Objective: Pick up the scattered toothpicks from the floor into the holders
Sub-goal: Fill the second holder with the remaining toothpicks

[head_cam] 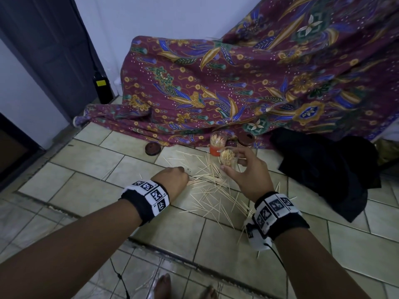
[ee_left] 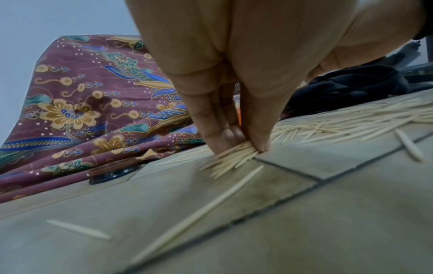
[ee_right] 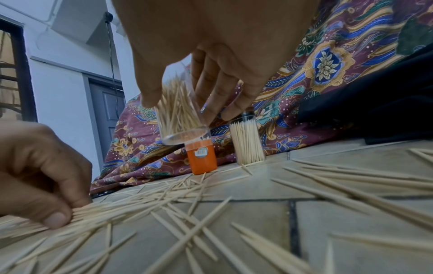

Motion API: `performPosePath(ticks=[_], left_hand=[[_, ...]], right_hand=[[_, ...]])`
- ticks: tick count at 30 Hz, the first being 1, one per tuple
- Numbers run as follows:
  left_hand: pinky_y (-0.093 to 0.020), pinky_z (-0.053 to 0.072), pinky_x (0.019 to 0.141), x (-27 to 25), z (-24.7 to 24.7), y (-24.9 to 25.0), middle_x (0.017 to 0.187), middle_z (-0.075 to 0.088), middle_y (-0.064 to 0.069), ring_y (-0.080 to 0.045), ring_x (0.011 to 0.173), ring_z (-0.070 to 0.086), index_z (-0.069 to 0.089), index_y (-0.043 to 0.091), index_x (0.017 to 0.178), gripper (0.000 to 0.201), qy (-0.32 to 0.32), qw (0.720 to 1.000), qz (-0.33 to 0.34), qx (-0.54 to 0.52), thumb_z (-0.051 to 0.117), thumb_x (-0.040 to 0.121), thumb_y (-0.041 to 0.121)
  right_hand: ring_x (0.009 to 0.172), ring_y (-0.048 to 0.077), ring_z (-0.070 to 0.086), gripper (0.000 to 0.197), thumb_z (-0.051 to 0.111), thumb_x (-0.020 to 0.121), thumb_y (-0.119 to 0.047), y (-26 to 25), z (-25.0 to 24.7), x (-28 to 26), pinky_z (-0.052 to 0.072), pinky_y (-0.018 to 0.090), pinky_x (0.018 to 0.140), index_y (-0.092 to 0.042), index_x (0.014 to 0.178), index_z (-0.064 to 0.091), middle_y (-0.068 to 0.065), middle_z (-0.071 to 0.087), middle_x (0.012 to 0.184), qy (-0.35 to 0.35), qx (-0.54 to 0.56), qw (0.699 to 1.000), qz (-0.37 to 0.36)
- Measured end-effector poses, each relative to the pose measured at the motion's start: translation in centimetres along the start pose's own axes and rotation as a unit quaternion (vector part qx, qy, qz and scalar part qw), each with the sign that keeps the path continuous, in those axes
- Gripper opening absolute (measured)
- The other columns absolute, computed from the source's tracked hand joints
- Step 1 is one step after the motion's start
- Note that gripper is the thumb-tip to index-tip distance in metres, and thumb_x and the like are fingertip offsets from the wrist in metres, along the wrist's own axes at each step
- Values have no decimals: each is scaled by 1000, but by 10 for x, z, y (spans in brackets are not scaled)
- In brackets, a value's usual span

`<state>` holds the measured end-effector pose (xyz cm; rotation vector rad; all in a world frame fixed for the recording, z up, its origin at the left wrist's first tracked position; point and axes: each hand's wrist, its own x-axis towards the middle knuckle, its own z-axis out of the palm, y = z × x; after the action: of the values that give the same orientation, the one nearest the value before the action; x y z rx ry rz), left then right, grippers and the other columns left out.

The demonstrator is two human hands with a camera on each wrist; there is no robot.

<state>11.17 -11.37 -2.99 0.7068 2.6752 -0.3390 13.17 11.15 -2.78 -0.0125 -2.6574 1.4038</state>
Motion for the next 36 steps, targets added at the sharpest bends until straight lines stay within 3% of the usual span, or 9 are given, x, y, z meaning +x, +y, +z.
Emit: performPosePath(ticks=[5, 10, 17, 23, 27, 30, 32, 36], left_hand=[[-40, 48, 86, -3, -3, 5, 122, 52, -13, -32, 109, 55, 54, 7, 126, 38, 29, 1000, 1, 6, 43, 91, -1], [-41, 45, 88, -2, 0, 11, 125, 48, -14, -32, 114, 48, 49, 3, 126, 38, 41, 998, -12, 40, 38, 90, 1], [-42, 46, 91, -4, 2, 8, 128, 46, -15, -33, 116, 48, 42, 6, 134, 43, 28, 999, -5, 42, 37, 92, 3], [-41, 43, 93, -4, -12, 3, 128, 49, -16, -34, 118, 49, 39, 5, 137, 55, 3, 999, 19, 41, 52, 83, -2], [-41, 50, 84, 8, -18, -14, 113, 59, -11, -33, 103, 58, 52, 11, 125, 46, 9, 999, 34, 15, 55, 81, 0], [-38, 50, 77, 16, -30, -29, 103, 61, -11, -32, 92, 59, 57, 14, 115, 29, 4, 999, 26, -47, 48, 89, 5], [-32, 45, 71, 20, -43, -38, 94, 61, -9, -25, 81, 55, 58, 13, 103, 14, 21, 996, 33, -79, 45, 99, 17], [-30, 46, 67, 16, -77, -55, 74, 59, -2, -16, 67, 54, 59, 13, 89, 25, 66, 984, 78, -144, 46, 101, 29]], right_hand=[[102, 7, 61, 45, 82, 76, -37, 1, -2, 0, 53, 35, 90, -37, 111, 55, -25, 57, 101, 0, 1, 1000, -1], [104, 8, 60, 47, 81, 76, -39, 0, -3, 2, 52, 34, 91, -35, 114, 54, -16, 59, 108, 0, -8, 1000, 3], [104, 10, 62, 48, 82, 76, -36, -2, -1, 3, 52, 32, 90, -29, 116, 56, -16, 59, 105, 5, -8, 1000, 1], [103, 8, 61, 48, 82, 75, -38, -3, 3, 6, 53, 34, 90, -31, 115, 56, -19, 59, 103, 6, -14, 1000, 7], [104, 8, 61, 48, 82, 75, -39, -4, 5, 7, 54, 36, 91, -32, 115, 56, -16, 61, 106, 9, -16, 1000, 10], [104, 8, 61, 47, 82, 76, -38, -4, 6, 8, 54, 36, 91, -31, 115, 56, -15, 61, 107, 13, -23, 1000, 10], [103, 8, 61, 47, 82, 75, -38, -5, 6, 9, 54, 36, 91, -32, 114, 56, -14, 62, 107, 13, -25, 1000, 11], [103, 6, 60, 49, 82, 76, -37, -8, 7, 13, 52, 35, 93, -31, 117, 56, -14, 63, 109, 13, -37, 999, 10]])
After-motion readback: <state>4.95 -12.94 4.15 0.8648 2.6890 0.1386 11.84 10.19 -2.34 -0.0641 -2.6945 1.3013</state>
